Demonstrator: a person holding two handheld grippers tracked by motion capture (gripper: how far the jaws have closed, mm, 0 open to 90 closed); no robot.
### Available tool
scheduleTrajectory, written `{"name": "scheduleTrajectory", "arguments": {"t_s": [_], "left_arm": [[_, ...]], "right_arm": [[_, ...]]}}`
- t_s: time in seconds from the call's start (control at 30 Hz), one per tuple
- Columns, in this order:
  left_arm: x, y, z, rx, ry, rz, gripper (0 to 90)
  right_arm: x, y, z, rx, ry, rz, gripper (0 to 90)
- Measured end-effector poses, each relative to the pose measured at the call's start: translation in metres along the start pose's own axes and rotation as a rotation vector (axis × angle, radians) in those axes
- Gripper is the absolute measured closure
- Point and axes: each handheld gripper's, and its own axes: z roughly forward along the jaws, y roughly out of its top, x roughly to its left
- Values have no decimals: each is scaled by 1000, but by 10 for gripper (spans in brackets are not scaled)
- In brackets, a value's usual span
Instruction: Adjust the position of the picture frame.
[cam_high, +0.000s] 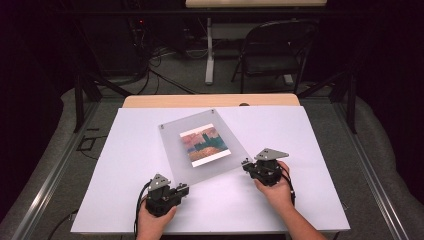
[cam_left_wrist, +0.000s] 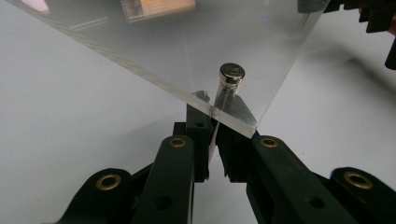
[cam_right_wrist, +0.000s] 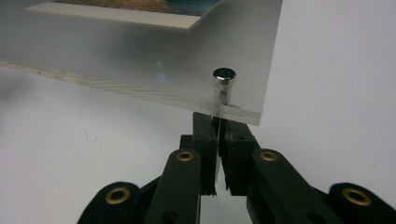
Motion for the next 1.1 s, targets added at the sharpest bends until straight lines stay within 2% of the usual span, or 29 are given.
{"name": "scheduleTrajectory", "arguments": {"t_s": [0.27, 0.53, 1.1], "left_arm": [[6, 13, 3, 4, -3, 7, 835], [16, 28, 6, -3, 4, -9, 836], [33, 45, 18, -16, 11, -33, 829]], "right_arm": [[2, -1, -9, -1, 1, 15, 852], [5, 0, -17, -15, 17, 28, 852], [9, 0, -20, -25, 24, 42, 851]]}}
